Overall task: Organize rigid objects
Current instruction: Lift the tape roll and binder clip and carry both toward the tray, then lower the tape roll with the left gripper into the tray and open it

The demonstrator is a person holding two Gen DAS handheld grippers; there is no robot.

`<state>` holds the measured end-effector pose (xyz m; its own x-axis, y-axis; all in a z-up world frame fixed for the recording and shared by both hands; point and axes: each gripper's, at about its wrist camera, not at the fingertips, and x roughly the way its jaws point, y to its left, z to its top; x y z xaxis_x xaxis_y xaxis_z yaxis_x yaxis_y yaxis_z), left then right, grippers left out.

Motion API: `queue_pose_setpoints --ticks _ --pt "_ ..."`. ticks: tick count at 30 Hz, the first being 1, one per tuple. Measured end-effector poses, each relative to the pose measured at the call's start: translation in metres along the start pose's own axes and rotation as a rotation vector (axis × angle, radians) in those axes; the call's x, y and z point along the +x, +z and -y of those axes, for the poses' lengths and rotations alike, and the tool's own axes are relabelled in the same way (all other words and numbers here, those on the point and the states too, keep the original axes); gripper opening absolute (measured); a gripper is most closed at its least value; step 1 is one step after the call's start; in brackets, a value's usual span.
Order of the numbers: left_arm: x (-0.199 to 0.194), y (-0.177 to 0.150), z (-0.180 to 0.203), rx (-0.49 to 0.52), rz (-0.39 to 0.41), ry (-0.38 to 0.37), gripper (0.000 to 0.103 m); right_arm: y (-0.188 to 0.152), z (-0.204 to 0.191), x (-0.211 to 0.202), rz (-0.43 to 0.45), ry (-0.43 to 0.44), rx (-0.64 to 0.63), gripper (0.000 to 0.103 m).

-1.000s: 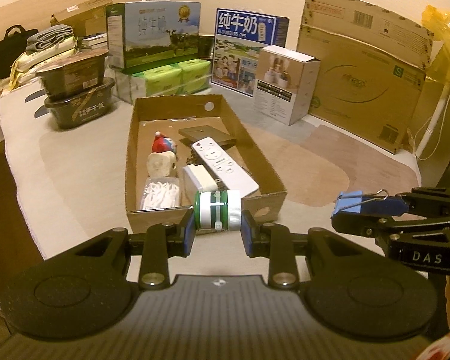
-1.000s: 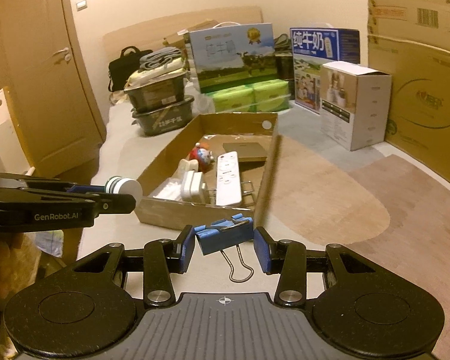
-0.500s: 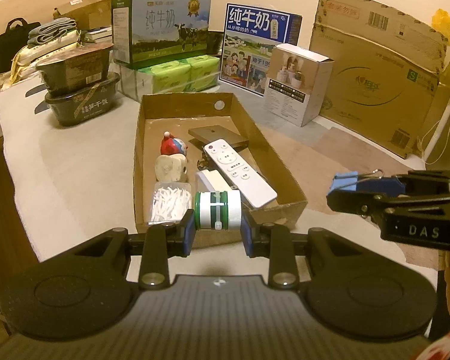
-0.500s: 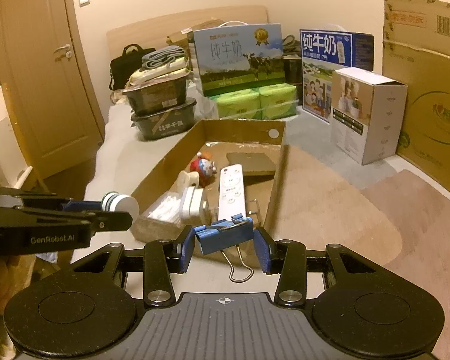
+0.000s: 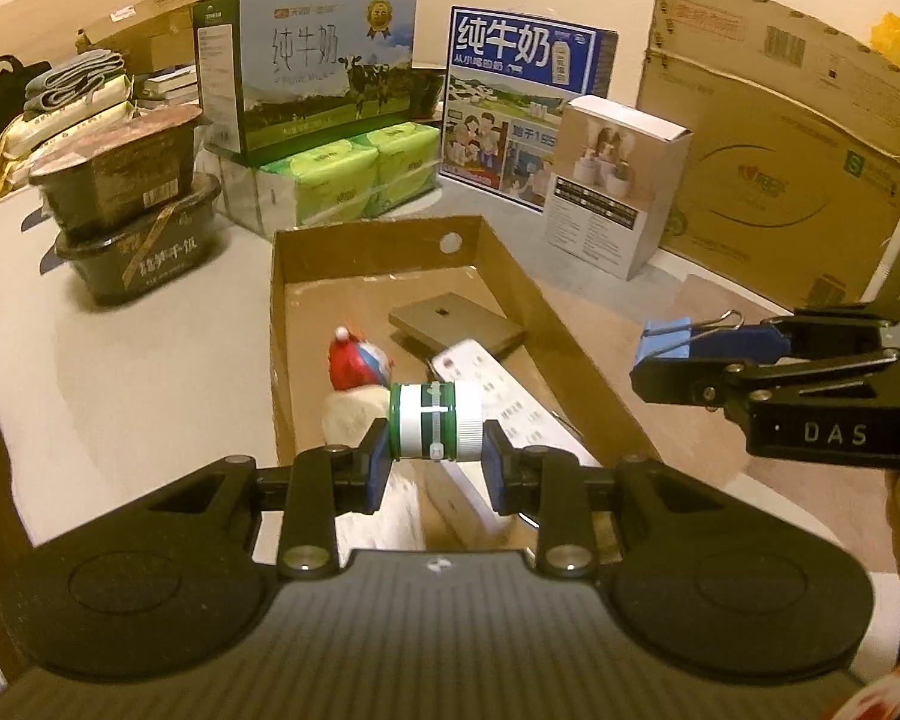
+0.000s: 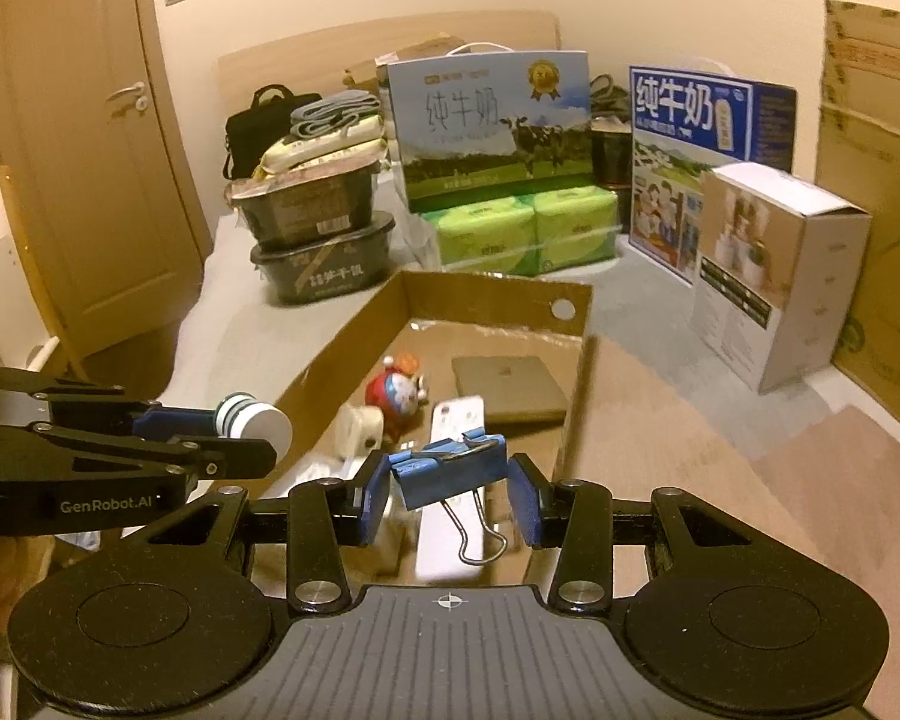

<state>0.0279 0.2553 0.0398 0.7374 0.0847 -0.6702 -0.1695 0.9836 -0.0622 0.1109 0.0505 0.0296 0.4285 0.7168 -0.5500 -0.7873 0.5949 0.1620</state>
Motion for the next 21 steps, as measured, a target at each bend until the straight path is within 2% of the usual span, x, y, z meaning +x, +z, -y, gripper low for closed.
queue_pose_setpoints --ticks 9,21 --pt "0.041 0.037 -0.033 -0.014 -0.011 -0.009 0.028 0.033 0.019 0.05 -0.038 0.006 -0.032 0.043" --pt "0.106 0.08 -0.065 0.023 -0.049 0.001 0.028 0.078 0.044 0.119 -0.078 0.018 -0.061 0.043"
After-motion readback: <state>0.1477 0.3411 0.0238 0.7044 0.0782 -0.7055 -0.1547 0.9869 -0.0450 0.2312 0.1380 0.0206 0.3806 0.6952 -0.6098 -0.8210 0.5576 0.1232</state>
